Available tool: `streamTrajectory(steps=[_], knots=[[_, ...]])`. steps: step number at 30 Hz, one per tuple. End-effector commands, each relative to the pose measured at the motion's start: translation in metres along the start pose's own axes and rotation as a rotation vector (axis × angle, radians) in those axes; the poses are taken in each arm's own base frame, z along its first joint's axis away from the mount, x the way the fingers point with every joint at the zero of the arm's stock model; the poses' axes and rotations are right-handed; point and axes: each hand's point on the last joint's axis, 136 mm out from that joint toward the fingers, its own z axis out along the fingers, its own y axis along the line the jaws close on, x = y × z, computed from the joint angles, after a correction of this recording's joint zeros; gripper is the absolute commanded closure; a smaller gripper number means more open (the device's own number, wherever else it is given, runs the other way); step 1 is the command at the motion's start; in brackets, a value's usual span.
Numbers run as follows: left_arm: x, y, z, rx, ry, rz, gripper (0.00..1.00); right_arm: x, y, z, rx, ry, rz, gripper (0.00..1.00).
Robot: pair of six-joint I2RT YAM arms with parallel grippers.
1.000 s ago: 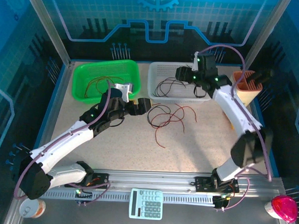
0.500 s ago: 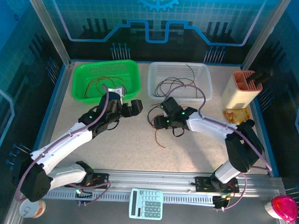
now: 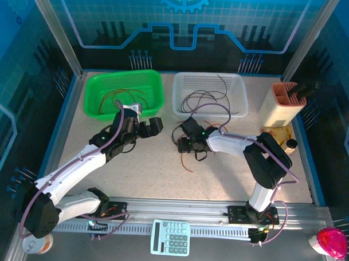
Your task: Untangle the cables
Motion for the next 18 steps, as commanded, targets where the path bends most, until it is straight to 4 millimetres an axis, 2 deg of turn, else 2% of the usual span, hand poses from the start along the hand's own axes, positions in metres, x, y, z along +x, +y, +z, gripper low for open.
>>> streamTrajectory(steps=[1,8,17,18], knots=[[0.0,-0.003,-0.004,0.026,0.0,-0.001,0.01,-0.018,0.001,-0.001,-0.012,-0.044,0.066,0.46],[0.0,-0.005,-0.003,0.041,0.001,-0.007,0.01,-0.026,-0.014,0.002,-0.017,-0.047,0.184,0.48],[-0.004,-0.01,-0.004,0.059,-0.008,-0.016,0.01,-0.019,-0.023,0.024,0.002,0.018,0.233,0.61],[-0.004,-0.01,-0.004,0.06,-0.007,-0.017,0.01,-0.019,-0.024,0.025,0.004,0.023,0.237,0.64]])
